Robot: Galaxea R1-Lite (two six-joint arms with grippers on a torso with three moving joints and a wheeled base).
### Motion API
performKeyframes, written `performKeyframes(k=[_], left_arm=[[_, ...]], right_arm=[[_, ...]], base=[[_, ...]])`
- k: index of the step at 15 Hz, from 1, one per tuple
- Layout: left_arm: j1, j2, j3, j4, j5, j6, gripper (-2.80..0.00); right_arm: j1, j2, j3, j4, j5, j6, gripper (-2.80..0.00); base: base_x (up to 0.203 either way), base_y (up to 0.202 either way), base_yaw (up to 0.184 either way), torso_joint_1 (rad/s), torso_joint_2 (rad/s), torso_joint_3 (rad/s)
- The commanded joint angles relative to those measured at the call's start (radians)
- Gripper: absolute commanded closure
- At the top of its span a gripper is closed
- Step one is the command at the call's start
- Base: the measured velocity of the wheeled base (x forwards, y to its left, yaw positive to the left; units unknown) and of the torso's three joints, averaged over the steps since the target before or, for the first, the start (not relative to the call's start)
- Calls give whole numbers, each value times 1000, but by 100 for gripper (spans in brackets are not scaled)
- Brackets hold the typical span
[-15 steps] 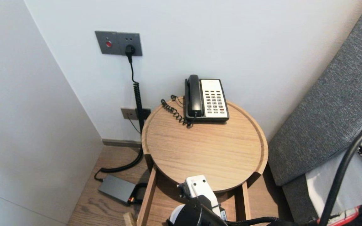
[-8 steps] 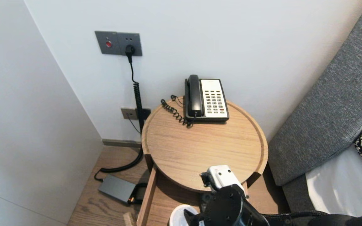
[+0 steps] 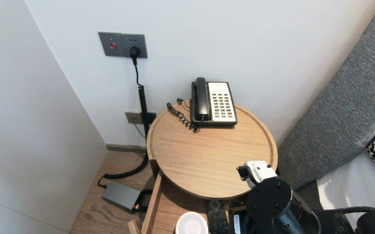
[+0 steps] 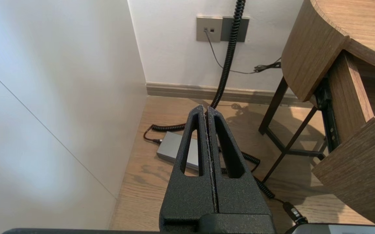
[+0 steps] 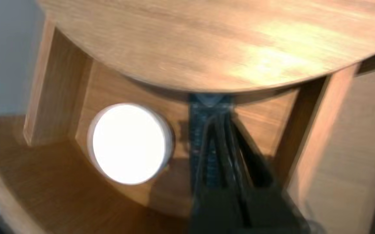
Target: Put the remote controls on the table in the drawer one by one, then close the nightstand drawer
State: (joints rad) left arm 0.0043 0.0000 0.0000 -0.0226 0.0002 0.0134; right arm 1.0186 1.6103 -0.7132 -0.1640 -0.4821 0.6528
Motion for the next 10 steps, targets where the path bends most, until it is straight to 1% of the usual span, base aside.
performKeyframes(k=[1,5,10], left_arm=[[0,0,14,0,1,0,0],[0,-2,14,0,0,0,0],[0,-2,14,0,1,0,0]], right_arm=[[-51,-41,27,0,-3,3,0],[-121,-108,60,47,-1,-10,0],[-156,-227,64,156,10,-10,0]], base=[[0,0,0,0,0,0],[0,0,0,0,0,0],[0,0,0,0,0,0]])
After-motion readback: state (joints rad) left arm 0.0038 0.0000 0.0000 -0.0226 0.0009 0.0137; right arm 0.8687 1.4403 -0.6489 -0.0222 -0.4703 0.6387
